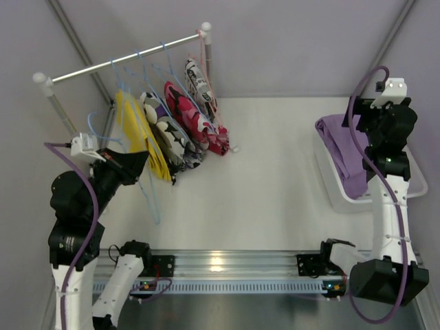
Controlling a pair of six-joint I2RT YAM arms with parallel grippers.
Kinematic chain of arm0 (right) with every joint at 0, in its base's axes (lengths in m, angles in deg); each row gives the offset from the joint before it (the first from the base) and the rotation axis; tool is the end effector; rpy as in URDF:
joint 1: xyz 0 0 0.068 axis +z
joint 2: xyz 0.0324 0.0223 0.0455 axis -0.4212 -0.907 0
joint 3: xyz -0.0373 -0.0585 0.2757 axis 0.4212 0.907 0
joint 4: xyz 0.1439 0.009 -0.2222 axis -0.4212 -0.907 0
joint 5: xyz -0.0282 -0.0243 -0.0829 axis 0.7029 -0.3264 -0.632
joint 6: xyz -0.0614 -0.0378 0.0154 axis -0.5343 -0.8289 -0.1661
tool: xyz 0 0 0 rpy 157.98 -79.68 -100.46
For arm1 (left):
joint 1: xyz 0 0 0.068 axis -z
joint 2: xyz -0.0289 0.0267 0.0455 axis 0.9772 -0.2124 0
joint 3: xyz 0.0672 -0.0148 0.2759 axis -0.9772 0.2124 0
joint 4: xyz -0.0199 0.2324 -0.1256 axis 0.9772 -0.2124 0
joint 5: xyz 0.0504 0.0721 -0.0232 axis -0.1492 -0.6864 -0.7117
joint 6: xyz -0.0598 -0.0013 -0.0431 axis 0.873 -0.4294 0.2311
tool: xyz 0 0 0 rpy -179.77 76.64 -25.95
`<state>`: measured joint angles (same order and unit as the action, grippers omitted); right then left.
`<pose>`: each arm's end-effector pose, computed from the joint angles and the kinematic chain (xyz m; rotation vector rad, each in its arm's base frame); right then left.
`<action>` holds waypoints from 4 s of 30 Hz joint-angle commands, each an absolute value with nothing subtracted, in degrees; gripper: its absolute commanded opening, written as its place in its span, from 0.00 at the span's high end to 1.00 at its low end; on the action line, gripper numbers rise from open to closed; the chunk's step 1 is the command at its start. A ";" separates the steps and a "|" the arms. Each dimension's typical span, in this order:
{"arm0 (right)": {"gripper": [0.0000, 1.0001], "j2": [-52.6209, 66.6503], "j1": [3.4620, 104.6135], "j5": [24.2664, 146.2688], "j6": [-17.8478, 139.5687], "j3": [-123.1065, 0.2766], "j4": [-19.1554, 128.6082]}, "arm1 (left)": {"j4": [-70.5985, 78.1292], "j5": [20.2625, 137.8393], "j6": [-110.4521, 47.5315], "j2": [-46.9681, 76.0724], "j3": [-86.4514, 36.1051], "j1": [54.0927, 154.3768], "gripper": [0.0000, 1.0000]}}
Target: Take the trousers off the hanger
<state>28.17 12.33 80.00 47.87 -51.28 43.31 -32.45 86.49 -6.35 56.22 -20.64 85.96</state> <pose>0.2523 -0.0537 0.4209 0.0630 1.6863 -0.2111 0.0935 -0.0304 0.4547 -0.1828 1.6258 -0.8232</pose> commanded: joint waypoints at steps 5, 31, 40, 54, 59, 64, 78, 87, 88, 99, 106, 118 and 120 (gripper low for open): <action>0.00 26.22 15.77 78.77 49.04 -55.83 43.54 | -47.38 73.09 -5.16 56.04 -21.47 78.26 1.00; 0.00 27.62 16.03 84.92 48.51 -52.06 47.58 | -54.50 97.42 -27.30 14.11 -60.30 56.21 1.00; 0.00 29.65 16.03 85.98 49.65 -48.45 49.35 | -56.70 100.23 -29.51 8.75 -68.93 54.01 1.00; 0.00 31.41 16.03 89.32 50.53 -46.95 49.08 | -54.24 102.69 -27.04 6.55 -59.10 48.38 0.93; 0.01 31.67 16.03 89.75 50.71 -45.81 49.43 | -54.06 102.52 -27.48 4.18 -58.03 48.20 0.91; 0.00 31.93 16.03 90.02 50.71 -45.02 49.34 | -52.57 101.20 -27.48 4.88 -55.93 48.03 0.86; 0.00 34.30 16.03 90.28 49.92 -45.19 46.71 | -47.91 97.78 -28.89 22.63 -56.79 48.03 0.03; 0.00 34.83 16.03 90.55 50.61 -44.84 45.48 | -47.99 106.55 -24.94 23.87 -58.74 48.20 0.25; 0.00 34.75 16.03 90.63 50.79 -44.84 45.30 | -48.00 106.91 -24.93 22.99 -58.04 48.20 0.26; 0.00 33.60 16.03 90.02 51.23 -44.23 44.42 | -37.81 85.92 -22.91 20.44 -47.86 67.26 0.29; 0.00 33.08 16.03 89.67 51.05 -44.05 44.16 | -32.80 68.63 -20.46 17.11 -44.50 74.65 0.32; 0.01 32.11 16.03 89.23 51.23 -43.61 44.16 | -25.68 62.10 -16.85 8.49 -45.64 77.38 0.43; 0.01 32.20 16.03 89.23 51.06 -43.44 44.33 | -25.06 61.22 -16.50 7.43 -46.42 79.47 0.44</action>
<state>32.13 15.37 89.48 50.67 -43.49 44.01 -31.09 64.94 -18.16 7.79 -45.01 77.44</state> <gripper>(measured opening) 0.993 0.565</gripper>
